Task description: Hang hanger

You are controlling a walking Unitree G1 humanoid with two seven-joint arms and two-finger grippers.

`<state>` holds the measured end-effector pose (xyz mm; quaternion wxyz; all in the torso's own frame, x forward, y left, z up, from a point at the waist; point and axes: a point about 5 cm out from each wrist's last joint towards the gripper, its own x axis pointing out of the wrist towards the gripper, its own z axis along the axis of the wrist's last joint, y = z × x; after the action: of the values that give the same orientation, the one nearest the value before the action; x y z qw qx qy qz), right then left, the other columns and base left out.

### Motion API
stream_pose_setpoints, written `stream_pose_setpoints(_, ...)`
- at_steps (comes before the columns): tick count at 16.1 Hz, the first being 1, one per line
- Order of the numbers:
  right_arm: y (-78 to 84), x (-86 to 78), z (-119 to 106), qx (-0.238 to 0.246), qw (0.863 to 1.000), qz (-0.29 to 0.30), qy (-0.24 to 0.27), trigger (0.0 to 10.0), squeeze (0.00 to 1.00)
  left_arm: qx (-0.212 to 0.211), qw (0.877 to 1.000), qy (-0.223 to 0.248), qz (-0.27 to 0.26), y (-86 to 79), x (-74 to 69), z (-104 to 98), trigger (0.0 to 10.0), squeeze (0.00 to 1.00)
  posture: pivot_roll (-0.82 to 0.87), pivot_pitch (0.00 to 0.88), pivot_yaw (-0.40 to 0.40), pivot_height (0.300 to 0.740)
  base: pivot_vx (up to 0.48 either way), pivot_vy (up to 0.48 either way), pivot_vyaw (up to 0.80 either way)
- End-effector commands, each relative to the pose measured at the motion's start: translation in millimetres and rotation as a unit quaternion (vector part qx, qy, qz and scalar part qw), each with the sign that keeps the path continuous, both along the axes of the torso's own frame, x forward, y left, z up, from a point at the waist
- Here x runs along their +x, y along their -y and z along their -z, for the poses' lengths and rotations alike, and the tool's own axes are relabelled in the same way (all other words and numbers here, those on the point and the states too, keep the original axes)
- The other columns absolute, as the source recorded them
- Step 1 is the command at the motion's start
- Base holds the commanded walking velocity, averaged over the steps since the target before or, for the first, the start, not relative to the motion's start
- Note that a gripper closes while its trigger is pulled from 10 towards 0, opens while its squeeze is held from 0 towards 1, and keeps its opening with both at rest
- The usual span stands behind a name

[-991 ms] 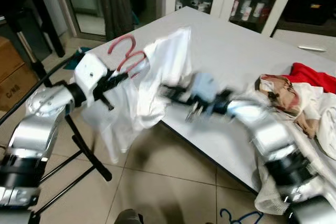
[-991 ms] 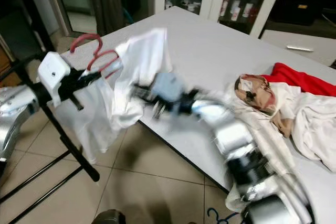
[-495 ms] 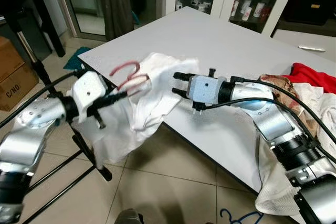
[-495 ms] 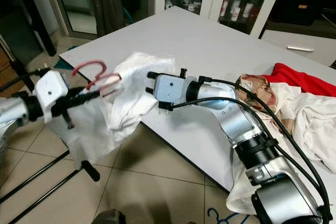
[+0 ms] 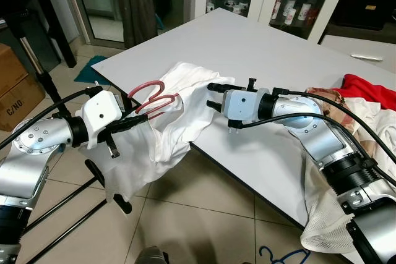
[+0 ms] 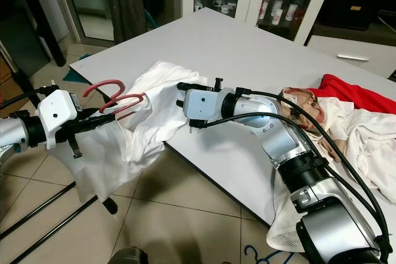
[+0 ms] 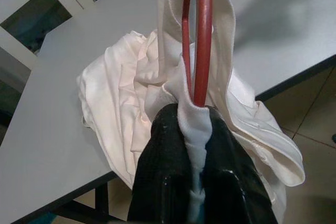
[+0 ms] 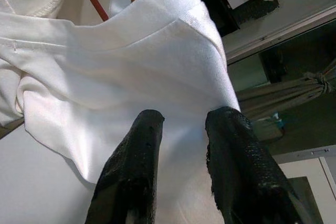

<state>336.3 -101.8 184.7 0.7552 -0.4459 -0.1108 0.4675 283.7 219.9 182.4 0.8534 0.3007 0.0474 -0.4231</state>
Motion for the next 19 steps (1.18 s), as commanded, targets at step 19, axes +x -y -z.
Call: stream_pose_setpoints(19,4.5,-16.1,-33,0.109,0.985,-0.08,-0.109,10.0,0.0,0.028,0.999,0.011,0.014,3.4,4.9,-1,0.0,0.0,0.09,0.0,0.005,0.74,0.0,0.0,0.0)
